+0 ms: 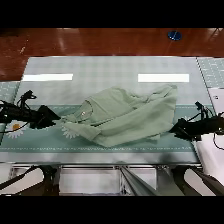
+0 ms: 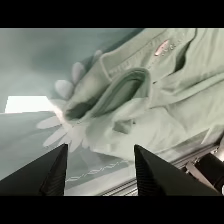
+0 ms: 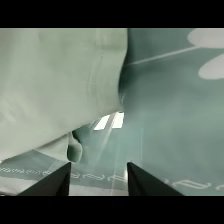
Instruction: Fold the shirts.
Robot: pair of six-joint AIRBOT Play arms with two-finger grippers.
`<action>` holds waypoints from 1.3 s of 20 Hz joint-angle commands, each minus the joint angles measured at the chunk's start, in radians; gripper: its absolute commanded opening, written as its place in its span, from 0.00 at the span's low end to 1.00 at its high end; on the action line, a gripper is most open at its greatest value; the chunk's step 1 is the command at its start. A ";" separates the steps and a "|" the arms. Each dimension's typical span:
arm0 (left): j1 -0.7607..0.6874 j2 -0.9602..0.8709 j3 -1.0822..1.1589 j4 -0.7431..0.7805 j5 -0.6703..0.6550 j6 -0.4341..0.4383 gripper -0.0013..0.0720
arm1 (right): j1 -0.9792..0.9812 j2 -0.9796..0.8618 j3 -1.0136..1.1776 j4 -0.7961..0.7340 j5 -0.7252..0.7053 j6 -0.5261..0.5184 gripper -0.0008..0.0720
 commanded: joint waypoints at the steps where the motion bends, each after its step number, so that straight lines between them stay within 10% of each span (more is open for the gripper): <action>1: -0.052 -0.019 -0.001 -0.042 0.005 0.057 0.71 | 0.058 0.002 -0.020 0.003 -0.018 0.009 0.57; 5: -0.143 -0.076 0.000 -0.042 0.055 0.049 0.68 | 0.138 -0.039 -0.020 0.004 -0.045 0.043 0.57; 7: -0.159 -0.090 0.000 -0.042 0.061 0.047 0.04 | 0.187 -0.077 -0.020 0.019 -0.058 0.046 0.57; 16: -0.158 -0.090 0.000 -0.043 0.061 0.048 0.04 | 0.406 -0.214 -0.019 0.240 -0.316 0.061 0.56; 19: -0.158 -0.087 0.001 -0.054 0.061 0.048 0.04 | 0.465 -0.219 0.002 0.346 -0.358 -0.016 0.04; 26: -0.152 0.084 0.316 -0.424 0.099 0.059 0.04 | 0.465 -0.014 0.570 0.146 -0.145 0.029 0.04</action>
